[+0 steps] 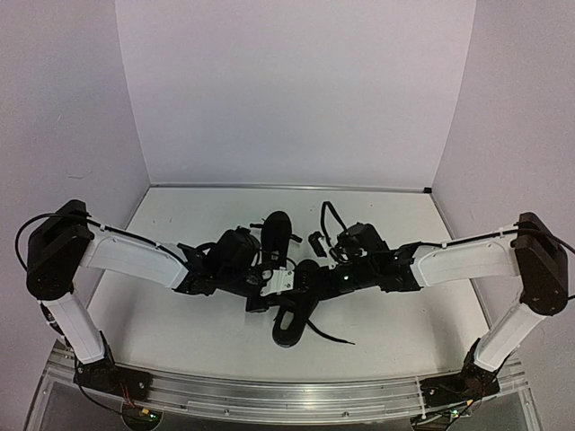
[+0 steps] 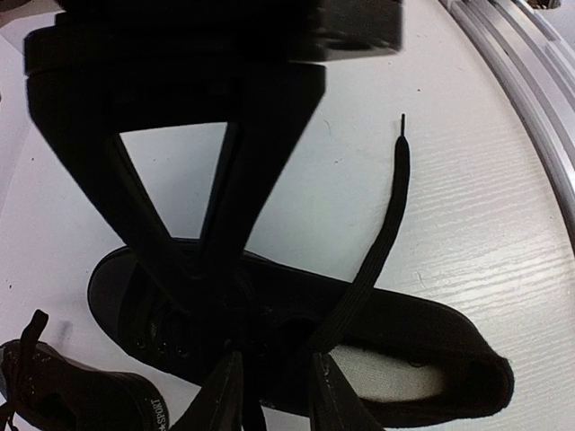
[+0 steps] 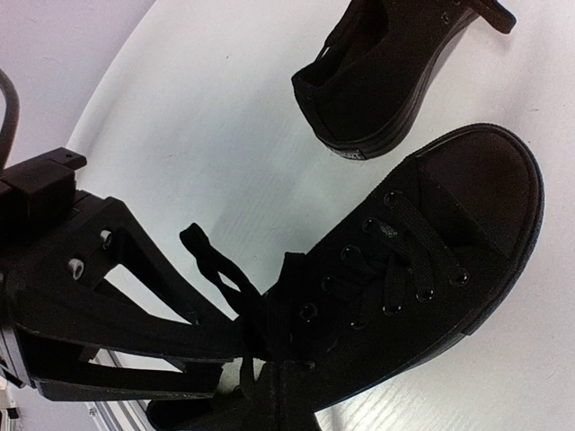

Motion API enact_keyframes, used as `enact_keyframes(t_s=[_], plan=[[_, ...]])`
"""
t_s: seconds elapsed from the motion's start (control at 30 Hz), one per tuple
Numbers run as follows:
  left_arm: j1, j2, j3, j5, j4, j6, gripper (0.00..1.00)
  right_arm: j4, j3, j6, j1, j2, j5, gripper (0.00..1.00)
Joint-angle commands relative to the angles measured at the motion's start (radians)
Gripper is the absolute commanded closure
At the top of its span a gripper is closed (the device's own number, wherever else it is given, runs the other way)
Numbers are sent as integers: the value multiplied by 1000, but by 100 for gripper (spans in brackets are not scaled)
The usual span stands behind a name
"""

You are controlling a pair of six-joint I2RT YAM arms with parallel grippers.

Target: Tie the shoes

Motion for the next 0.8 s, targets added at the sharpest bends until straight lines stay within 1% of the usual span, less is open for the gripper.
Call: enact_keyframes(t_s=[0.0,0.07,0.17,0.43,0.63,0.77], plan=[[3,-35,46,44,-96,87,74,35,14,6,-3,8,-11,100],[2,-16,76,47,-152,107,74,35,14,6,-4,9,-11,100],[1,10,100,39,-194,125,75,37,14,6,-3,10,-12,100],[-5,48,138,39,-203,142,74,38,15,4,-4,17,-17,100],[-7,87,173,24,-240,162,73,39,16,2,-3,19,-19,100],[-7,110,188,8,-254,162,76,40,16,4,-3,19,-19,100]])
